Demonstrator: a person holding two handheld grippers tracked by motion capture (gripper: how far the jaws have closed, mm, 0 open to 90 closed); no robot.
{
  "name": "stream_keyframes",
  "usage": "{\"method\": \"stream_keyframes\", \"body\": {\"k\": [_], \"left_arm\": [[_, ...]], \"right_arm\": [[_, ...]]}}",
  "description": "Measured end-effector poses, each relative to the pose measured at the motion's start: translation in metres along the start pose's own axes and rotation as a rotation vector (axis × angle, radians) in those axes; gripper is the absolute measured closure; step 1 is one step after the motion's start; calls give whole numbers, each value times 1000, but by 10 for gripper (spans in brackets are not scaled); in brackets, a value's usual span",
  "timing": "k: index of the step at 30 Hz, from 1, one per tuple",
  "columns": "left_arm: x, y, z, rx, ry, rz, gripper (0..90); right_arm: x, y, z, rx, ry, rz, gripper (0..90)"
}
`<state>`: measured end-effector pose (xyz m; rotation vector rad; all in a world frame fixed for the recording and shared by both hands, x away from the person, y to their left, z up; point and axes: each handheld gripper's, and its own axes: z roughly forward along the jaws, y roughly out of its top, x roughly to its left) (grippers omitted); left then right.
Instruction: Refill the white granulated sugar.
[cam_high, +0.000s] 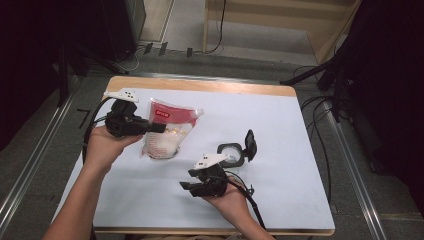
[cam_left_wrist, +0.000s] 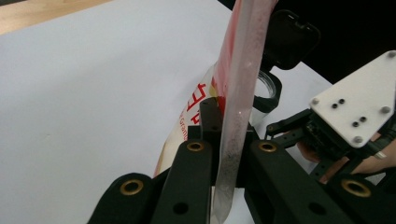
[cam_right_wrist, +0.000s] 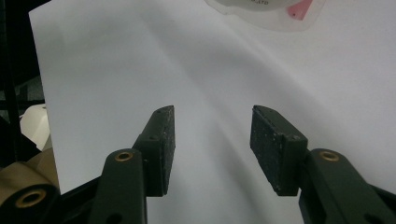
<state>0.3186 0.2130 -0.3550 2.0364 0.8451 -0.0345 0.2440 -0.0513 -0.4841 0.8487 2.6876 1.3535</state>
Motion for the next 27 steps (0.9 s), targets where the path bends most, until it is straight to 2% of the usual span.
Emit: {"method": "stream_keyframes", "body": {"k": [8, 13, 18, 21, 27], "left_arm": [[-14, 4, -9, 6, -12, 20, 900], [-23, 6, -7, 19, -27, 33, 900], [-30, 7, -3, 44, -40, 47, 900], [-35, 7, 0, 53, -52, 57, 900], [-41, 7, 5, 74, -86, 50, 900]], "right_arm": [[0, 1, 3, -5, 8, 0, 516], [-1, 1, 4, -13, -1, 5, 529], [-4, -1, 4, -25, -42, 33, 554], [-4, -1, 5, -31, -48, 41, 561], [-5, -1, 6, -52, -71, 53, 586]]}}
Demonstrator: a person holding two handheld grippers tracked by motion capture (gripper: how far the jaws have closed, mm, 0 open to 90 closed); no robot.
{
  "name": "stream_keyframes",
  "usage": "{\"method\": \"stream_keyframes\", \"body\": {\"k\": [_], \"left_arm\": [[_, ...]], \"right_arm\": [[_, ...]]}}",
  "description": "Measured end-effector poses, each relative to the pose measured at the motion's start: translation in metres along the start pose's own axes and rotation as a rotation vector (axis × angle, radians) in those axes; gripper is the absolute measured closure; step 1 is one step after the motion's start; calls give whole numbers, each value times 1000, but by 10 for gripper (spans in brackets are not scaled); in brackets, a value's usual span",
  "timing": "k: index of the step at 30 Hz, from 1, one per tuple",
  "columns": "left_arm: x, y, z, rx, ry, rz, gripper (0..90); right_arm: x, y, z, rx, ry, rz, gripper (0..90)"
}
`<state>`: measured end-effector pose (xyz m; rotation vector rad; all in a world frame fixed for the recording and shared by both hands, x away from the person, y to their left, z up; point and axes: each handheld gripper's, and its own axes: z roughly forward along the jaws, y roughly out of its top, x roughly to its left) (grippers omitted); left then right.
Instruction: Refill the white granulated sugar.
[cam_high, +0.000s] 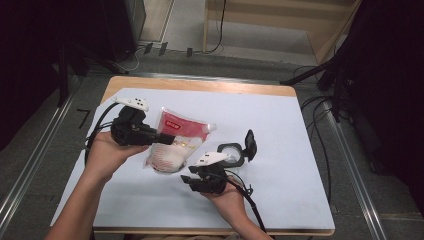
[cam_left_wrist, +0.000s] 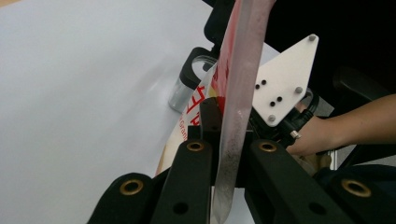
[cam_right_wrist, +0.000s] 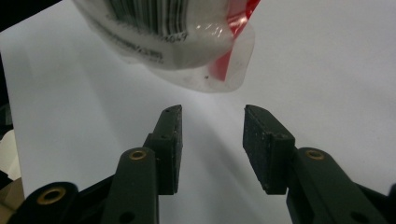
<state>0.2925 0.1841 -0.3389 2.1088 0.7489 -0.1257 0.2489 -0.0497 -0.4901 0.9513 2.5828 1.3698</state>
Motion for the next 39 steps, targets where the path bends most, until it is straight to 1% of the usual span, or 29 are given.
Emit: {"method": "stream_keyframes", "body": {"k": [3, 6, 8, 12, 15, 17, 18, 19, 21, 22, 23, 25, 27, 29, 30, 31, 32, 33, 34, 35, 36, 38, 39], "left_arm": [[-3, 1, 1, 0, -20, 1, 900], [-6, 1, 0, -4, -36, 1, 900], [-8, 1, 0, 0, -41, -5, 900], [-11, 1, -1, -3, -71, -24, 899], [-12, 3, -1, -7, -93, -24, 898], [-13, 3, -1, -10, -111, -40, 896], [-13, 3, -1, -10, -111, -40, 896], [-14, 3, -1, -12, -111, -46, 896], [-13, 3, 0, -12, -123, -59, 894], [-12, 3, 0, -12, -122, -66, 893], [-11, 2, 0, -10, -123, -69, 891], [-10, 2, 0, -10, -131, -87, 890], [-10, 2, -1, -16, -129, -91, 887], [-10, 2, -2, -21, -147, -101, 887], [-10, 2, -3, -23, -153, -103, 886], [-10, 2, -3, -25, -157, -105, 886], [-10, 2, -3, -27, -157, -107, 886], [-9, 2, -2, -30, -157, -108, 886], [-8, 2, -1, -31, -163, -113, 886], [-8, 1, 1, -28, -168, -123, 885], [-8, 1, 2, -23, -170, -133, 882], [-6, 0, 5, -27, -181, -143, 881], [-6, 1, 6, -21, -175, -143, 880]], "right_arm": [[-1, -1, 1, -9, 0, 9, 596], [-2, -3, 2, -14, -1, 30, 601], [-3, -4, 2, -17, 1, 46, 604], [-4, -6, 2, -44, -6, 49, 607], [-4, -9, 2, -65, -18, 41, 607], [-3, -10, 2, -85, -32, 36, 607], [-3, -10, 2, -85, -32, 36, 607], [-3, -11, 2, -94, -32, 31, 607], [-2, -11, 2, -98, -38, 26, 607], [-1, -12, 2, -98, -39, 26, 607], [2, -12, 3, -103, -45, 15, 608], [3, -12, 3, -105, -48, 11, 608], [5, -12, 3, -122, -60, -1, 607], [5, -12, 2, -130, -69, -4, 607], [4, -14, 2, -139, -82, -4, 607], [2, -16, 2, -152, -88, 10, 607], [1, -17, 2, -157, -83, 23, 607], [1, -17, 2, -157, -83, 23, 607], [0, -17, 2, -156, -79, 34, 609], [0, -18, 3, -155, -76, 39, 604], [3, -17, 3, -154, -66, 41, 626], [6, -18, 5, -139, -76, 19, 633], [8, -18, 5, -137, -72, 10, 646]]}}
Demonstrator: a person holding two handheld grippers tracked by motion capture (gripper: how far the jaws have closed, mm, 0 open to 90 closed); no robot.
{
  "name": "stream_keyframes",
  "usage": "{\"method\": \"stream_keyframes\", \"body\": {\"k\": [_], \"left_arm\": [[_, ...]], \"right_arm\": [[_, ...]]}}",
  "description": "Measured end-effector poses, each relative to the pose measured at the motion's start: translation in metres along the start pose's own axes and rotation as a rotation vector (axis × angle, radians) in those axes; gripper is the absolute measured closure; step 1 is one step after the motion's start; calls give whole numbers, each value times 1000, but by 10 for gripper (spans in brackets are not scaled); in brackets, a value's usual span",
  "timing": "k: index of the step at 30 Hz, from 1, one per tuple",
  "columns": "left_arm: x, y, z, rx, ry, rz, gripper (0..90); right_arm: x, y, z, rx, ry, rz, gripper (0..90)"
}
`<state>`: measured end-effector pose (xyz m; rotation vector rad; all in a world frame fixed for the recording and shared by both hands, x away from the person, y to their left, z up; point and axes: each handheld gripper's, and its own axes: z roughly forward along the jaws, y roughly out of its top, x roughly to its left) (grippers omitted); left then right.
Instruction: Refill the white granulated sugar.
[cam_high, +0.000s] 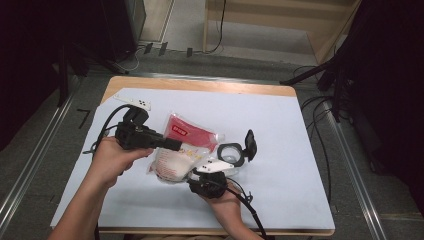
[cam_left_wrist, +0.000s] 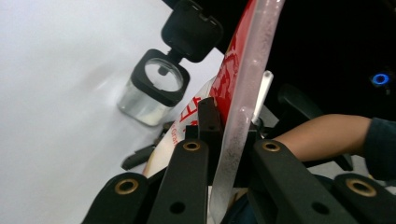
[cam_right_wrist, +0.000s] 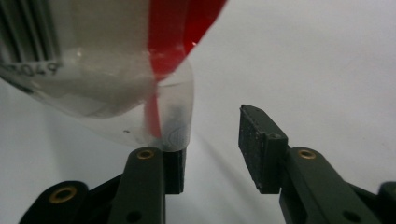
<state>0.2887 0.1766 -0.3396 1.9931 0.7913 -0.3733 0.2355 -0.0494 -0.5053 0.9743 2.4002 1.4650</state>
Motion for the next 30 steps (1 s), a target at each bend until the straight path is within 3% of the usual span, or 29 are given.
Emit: {"method": "stream_keyframes", "body": {"k": [9, 14, 16, 24, 30], "left_arm": [[1, 0, -1, -12, 31, 3, 879], [-1, 1, 3, -17, 68, 7, 875], [-3, 2, 6, -15, 91, 21, 873], [-5, 3, 11, -31, 98, 38, 841], [-6, 3, 18, 8, 131, 79, 802]], "right_arm": [[9, 2, -2, 8, 16, -65, 680], [18, 3, -2, 19, 22, -146, 686], [20, 3, -2, 24, 30, -157, 686], [21, 4, -4, 28, 61, -165, 716], [23, 6, -6, 29, 54, -185, 717]]}}
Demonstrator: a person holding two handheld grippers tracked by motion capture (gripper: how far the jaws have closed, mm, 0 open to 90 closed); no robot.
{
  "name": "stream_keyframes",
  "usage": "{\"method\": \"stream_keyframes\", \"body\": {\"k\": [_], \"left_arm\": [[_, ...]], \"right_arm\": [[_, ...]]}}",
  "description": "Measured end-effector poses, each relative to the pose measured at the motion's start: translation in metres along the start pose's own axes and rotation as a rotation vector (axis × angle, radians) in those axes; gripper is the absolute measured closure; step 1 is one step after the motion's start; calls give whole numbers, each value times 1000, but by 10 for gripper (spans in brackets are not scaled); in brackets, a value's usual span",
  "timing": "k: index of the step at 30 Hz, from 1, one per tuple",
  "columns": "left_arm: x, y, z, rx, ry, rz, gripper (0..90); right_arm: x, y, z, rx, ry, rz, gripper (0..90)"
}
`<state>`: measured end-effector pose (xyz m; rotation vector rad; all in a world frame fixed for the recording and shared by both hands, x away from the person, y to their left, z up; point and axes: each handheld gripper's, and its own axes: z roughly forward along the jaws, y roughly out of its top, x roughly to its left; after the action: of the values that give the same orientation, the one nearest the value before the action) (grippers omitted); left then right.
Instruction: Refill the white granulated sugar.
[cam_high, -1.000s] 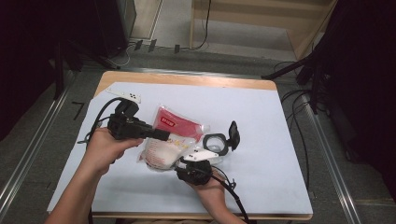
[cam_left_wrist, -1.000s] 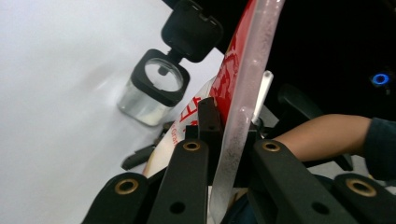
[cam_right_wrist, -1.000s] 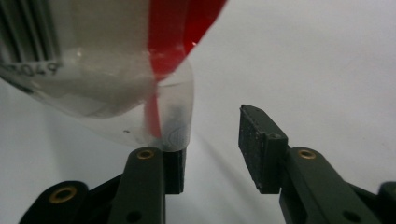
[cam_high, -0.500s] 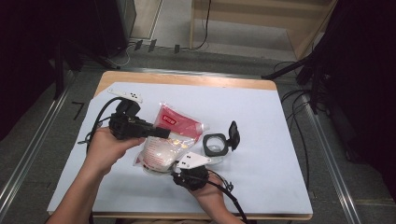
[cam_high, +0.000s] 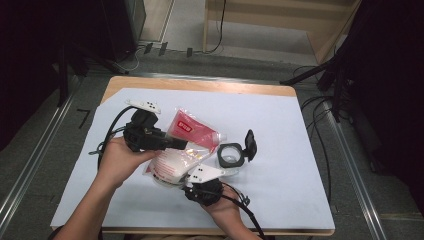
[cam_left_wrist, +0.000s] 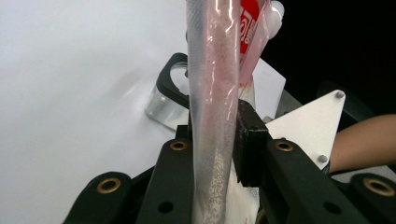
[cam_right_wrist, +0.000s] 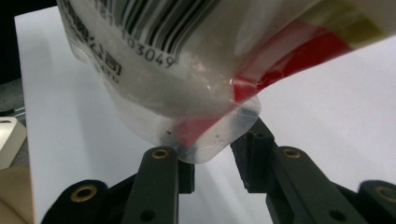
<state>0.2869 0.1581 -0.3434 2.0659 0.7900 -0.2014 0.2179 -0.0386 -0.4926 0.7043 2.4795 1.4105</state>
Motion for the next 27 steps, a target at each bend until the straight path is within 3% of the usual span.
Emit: {"method": "stream_keyframes", "body": {"k": [2, 8, 12, 14, 18, 20, 23, 27], "left_arm": [[-3, 0, 1, 14, -5, 43, 801], [-5, -1, 2, 0, -14, 89, 801], [-6, -1, 2, -9, 3, 135, 784], [-5, -2, 3, -8, 1, 121, 788], [-1, -1, 6, 4, 2, 53, 815], [2, -2, 6, 4, 27, 27, 836], [6, -2, 5, 9, 72, -56, 884], [5, -1, 6, 18, 92, -78, 890]], "right_arm": [[0, -1, 0, -2, 1, -2, 731], [-1, -1, -2, -13, 28, 3, 737], [0, 1, -3, -13, 52, 16, 737], [-1, 1, -3, -14, 64, 26, 737], [-2, 1, -2, -5, 75, 42, 738], [-2, 0, -2, 2, 88, 64, 748], [-2, 0, -2, -6, 89, 61, 746], [1, 1, -2, -11, 95, 49, 745]]}}
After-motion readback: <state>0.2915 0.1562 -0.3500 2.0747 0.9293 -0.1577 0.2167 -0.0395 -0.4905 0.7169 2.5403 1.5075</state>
